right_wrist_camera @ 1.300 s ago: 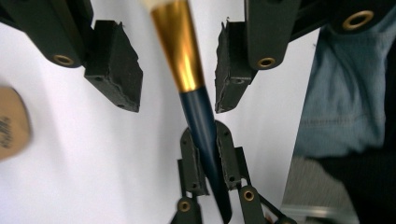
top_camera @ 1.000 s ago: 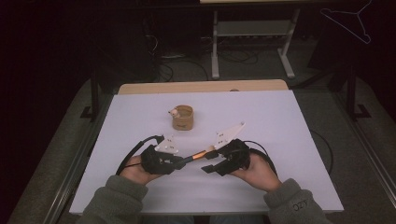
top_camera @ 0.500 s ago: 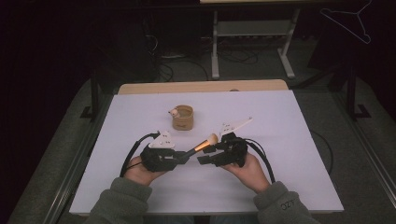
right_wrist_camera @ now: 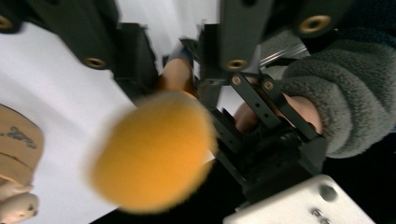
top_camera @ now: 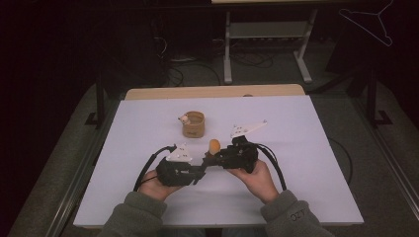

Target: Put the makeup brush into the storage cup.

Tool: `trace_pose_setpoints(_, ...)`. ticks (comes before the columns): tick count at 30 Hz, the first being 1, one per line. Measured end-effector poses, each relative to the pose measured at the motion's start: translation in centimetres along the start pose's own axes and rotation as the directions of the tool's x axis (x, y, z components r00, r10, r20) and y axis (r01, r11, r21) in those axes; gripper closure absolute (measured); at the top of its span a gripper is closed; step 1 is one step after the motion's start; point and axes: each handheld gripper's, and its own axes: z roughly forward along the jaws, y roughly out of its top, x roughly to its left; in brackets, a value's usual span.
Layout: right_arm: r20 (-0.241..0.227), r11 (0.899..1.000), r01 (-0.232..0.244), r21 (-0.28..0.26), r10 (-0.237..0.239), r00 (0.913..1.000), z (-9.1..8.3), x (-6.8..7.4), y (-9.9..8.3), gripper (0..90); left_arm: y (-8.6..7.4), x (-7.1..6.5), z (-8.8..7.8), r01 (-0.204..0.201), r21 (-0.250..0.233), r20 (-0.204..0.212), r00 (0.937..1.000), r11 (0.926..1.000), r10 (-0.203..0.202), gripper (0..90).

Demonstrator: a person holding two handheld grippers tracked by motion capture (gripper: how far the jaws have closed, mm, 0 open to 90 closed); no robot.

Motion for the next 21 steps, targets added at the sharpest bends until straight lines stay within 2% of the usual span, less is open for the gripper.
trace_pose_setpoints(2,0.0,1.0,0.006,0.014,-0.006,1.0,0.2,0.1,0.1,69.3,-0.1,-0.1,0.1,0.009,0.002,0.002,1.0,1.0,-0.009,76.0)
trace_pose_setpoints(4,0.005,1.0,0.018,0.023,-0.018,0.9998,0.2,0.2,0.2,69.9,-0.1,-0.1,0.1,-0.007,0.007,-0.002,1.0,0.9999,0.007,75.9)
trace_pose_setpoints(8,0.015,0.998,0.05,0.041,-0.051,0.9986,0.0,0.5,0.6,70.5,-0.1,-0.3,-0.2,-0.002,-0.022,-0.004,1.0,0.9998,0.002,74.9)
trace_pose_setpoints(11,0.018,0.995,0.078,0.061,-0.08,0.9967,0.1,0.8,1.1,70.7,0.0,-0.4,-0.3,-0.026,-0.023,-0.01,0.9996,0.9994,0.026,71.2)
trace_pose_setpoints(13,0.026,0.993,0.091,0.08,-0.094,0.9953,0.2,1.0,1.4,70.7,-0.1,-0.6,-0.4,-0.016,-0.03,-0.014,0.9998,0.9994,0.015,67.7)
trace_pose_setpoints(14,0.027,0.992,0.093,0.087,-0.096,0.995,0.2,1.0,1.5,70.8,-0.2,-0.5,-0.5,-0.023,-0.029,-0.015,0.9996,0.9993,0.023,68.4)
trace_pose_setpoints(15,0.024,0.991,0.102,0.093,-0.104,0.9943,0.3,1.0,1.6,70.8,-0.2,-0.6,-0.5,-0.01,-0.044,-0.019,0.9998,0.999,0.009,68.1)
trace_pose_setpoints(21,0.034,0.986,0.113,0.12,-0.118,0.9924,0.4,1.0,2.2,70.9,-1.0,-0.6,-1.1,0.011,-0.059,-0.028,0.9995,0.9982,-0.012,65.5)
